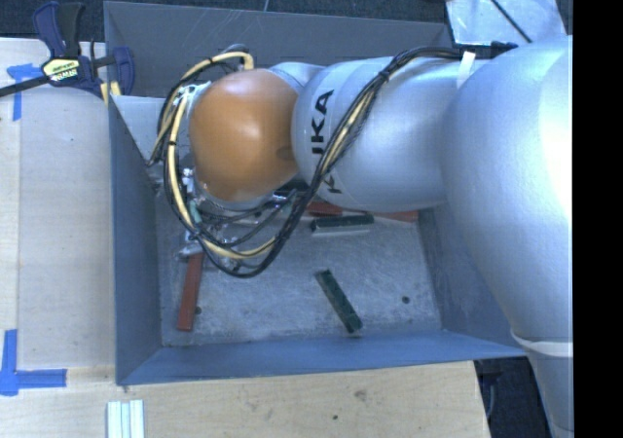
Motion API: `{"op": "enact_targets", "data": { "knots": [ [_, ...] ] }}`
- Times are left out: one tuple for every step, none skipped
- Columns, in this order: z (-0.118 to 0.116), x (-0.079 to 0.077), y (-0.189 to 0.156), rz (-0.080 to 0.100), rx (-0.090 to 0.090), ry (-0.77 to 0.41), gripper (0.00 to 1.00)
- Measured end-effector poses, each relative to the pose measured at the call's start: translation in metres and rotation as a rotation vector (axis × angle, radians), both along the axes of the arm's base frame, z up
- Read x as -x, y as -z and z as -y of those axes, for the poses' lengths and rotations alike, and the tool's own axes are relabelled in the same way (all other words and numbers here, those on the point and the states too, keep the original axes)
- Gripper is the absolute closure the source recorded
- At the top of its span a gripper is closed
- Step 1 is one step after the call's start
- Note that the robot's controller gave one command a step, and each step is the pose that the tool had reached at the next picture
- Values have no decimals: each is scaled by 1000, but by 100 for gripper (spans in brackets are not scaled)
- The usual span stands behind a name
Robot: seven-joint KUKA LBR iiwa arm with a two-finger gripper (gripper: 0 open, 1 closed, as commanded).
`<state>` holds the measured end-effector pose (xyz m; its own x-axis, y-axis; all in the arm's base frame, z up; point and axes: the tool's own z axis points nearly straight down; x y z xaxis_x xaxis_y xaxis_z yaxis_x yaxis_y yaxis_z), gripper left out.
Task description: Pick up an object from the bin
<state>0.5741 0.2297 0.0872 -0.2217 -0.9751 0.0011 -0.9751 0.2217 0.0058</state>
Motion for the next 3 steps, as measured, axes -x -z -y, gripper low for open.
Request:
{"op": "enact_targets", "data": {
  "knots": [
    [0, -1, -20, 3, -1, 1, 100],
    [-1, -2, -33, 10, -3, 2, 100],
    [0, -1, -43, 6, -1, 2, 100]
  ]
}}
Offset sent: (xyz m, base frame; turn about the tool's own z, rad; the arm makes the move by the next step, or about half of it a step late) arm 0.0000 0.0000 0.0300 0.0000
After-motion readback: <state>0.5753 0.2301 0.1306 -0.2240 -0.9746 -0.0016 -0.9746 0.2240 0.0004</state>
